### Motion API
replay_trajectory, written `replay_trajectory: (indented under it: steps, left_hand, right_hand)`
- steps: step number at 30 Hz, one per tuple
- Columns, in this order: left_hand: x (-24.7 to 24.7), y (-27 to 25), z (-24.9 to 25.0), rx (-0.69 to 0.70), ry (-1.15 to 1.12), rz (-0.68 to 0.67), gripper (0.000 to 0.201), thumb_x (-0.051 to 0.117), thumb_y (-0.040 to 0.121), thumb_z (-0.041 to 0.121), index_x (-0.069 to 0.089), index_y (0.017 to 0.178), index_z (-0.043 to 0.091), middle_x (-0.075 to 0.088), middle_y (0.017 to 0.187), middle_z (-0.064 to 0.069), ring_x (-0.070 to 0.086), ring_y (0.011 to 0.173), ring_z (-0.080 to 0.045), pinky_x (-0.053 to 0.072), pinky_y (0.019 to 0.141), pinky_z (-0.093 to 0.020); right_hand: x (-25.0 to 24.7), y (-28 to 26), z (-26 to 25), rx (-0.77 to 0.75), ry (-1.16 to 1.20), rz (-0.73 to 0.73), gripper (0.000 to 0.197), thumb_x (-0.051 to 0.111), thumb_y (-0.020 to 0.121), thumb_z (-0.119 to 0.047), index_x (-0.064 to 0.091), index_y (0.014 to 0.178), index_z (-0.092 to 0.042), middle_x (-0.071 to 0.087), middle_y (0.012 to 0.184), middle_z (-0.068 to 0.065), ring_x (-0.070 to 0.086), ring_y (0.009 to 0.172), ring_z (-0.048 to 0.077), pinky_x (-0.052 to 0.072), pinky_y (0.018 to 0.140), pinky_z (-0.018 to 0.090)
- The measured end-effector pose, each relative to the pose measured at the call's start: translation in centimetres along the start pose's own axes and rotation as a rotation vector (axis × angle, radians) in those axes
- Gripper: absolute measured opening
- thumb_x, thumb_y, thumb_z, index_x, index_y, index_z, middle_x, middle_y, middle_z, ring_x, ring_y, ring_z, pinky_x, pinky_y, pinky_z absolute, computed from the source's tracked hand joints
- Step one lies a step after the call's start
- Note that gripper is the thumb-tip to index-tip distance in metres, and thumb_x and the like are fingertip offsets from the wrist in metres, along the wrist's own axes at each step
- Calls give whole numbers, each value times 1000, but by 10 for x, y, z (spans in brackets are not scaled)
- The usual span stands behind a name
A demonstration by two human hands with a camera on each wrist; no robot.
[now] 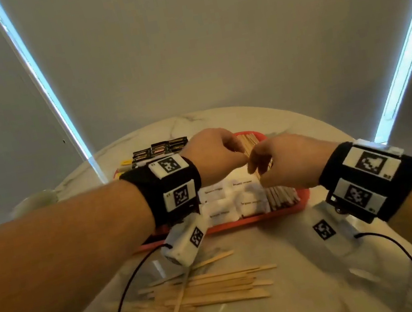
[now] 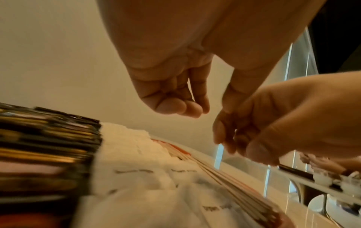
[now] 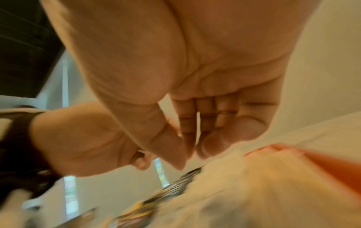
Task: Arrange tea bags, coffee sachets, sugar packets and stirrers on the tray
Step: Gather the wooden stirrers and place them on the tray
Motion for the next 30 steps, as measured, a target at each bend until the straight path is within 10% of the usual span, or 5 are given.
replay_trajectory:
  steps: [4,10,14,21,30]
  left_hand:
    - [-31,-59,-30,-44,74,0,3,74,92,32,74,90,30,73,85,13,68,76,-2,47,61,-16]
    - [-29,-153,-91,-135,439,-341,44,82,75,59,64,112,45,62,104,21,59,91,2,52,79,-20]
    - [-26,-186,-121,-209,511,-459,74,86,73,50,50,137,47,51,127,20,53,113,-6,55,98,-30]
    - [-25,-195,-139,-234,492,-370,57,84,78,43,56,128,40,60,111,13,59,98,-7,59,88,-31]
    - [-18,-179,-136,-135,470,-279,25,76,89,44,66,109,32,65,101,11,62,91,-9,56,79,-27]
  right_hand:
    - [35,-23,-65,-266,-63,-229,34,71,88,-44,65,121,-42,65,107,-22,61,94,2,54,84,26]
    - [94,-49,-114,-477,-384,-424,82,78,77,-57,42,148,-39,47,136,-11,50,118,16,52,97,38]
    - [102,-48,-126,-471,-402,-344,55,70,86,-50,54,138,-40,49,125,-12,51,107,12,55,92,36]
    - [107,-49,-136,-327,-314,-253,20,67,90,-42,66,109,-36,60,99,-13,58,91,10,58,84,35]
    - [114,-53,-159,-306,-309,-256,33,72,82,-58,65,104,-35,61,94,-11,58,85,9,59,80,34]
Point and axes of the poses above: each hand's wrist, its own y-axis towards the middle knuckle, its own x-axis out of the palm, z = x × y, the point moved 5 cm from there along y, towards the middle knuckle
